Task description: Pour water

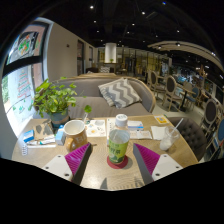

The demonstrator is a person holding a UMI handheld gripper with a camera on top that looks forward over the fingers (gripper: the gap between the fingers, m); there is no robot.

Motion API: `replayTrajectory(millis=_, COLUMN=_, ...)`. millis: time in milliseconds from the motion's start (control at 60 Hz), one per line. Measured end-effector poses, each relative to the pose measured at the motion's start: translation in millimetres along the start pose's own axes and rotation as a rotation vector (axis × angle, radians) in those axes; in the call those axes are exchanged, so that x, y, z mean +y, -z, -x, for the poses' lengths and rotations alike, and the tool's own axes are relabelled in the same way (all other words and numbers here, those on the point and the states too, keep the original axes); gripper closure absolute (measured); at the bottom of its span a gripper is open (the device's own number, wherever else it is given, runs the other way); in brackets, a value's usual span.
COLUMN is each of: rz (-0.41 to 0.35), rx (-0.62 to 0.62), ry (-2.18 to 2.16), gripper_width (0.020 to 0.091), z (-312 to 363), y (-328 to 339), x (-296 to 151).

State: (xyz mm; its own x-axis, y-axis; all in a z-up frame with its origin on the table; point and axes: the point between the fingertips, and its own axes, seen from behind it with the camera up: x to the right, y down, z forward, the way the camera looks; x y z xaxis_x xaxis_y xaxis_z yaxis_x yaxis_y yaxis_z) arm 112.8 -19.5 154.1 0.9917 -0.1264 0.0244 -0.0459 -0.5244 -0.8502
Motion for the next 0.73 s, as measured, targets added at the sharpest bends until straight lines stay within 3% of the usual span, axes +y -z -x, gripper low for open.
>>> replayTrajectory(millis=350, rz=0.034, rx=0.018, ry=-0.013, gripper_width=0.0252, z=63.8, y=197.8, x=20.9)
replayTrajectory(millis=733, rz=0.038, rx=0.032, ry=0.014, gripper_width=0.0254, z=85.8, y=258.0, x=35.5)
